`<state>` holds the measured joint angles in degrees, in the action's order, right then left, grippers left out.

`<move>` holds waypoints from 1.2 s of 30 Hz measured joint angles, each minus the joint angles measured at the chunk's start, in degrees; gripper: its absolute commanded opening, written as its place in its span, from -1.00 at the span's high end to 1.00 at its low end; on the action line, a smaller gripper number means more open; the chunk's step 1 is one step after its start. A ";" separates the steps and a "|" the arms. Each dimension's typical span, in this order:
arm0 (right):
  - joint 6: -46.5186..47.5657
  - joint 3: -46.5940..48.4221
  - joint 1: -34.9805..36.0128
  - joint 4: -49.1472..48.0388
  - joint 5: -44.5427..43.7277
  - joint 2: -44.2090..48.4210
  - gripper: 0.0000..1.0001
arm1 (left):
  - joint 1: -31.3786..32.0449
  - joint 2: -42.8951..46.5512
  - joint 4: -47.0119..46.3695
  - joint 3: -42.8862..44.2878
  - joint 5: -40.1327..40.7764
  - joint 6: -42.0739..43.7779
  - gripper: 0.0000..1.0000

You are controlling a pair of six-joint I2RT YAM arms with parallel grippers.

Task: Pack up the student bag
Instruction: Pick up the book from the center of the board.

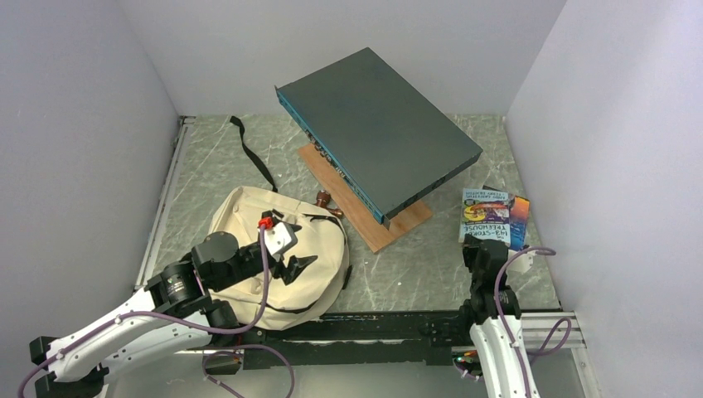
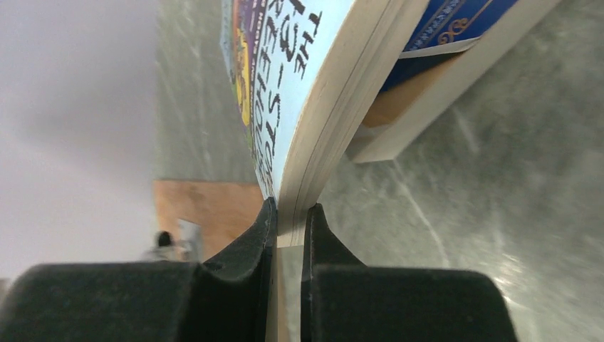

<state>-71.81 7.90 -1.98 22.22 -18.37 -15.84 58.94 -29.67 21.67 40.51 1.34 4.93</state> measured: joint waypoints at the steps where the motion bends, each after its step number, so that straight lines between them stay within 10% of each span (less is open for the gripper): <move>1: 1.99 1.53 0.00 2.36 0.37 -0.39 1.00 | -0.02 0.00 -0.02 0.00 0.15 -0.20 -0.56; 19: 27.54 32.96 -0.04 34.95 19.54 -9.44 1.00 | -0.31 -0.52 -3.96 -4.46 5.75 -24.04 -0.43; 23: 31.69 37.77 -0.04 38.51 26.95 -11.63 1.00 | 1.14 1.22 -14.64 -10.54 -0.52 -25.79 -0.83; 29: 32.89 40.00 -0.04 40.13 39.01 -12.07 1.00 | 17.38 -3.30 -33.33 -18.27 3.26 -18.97 -0.99; 36: 34.16 40.48 -0.04 42.40 48.81 -12.33 1.00 | 32.17 -29.38 -52.92 -13.07 22.62 3.30 -0.99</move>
<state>-37.65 48.38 -2.02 64.62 30.44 -28.16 91.11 -59.05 -31.24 27.44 23.97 8.23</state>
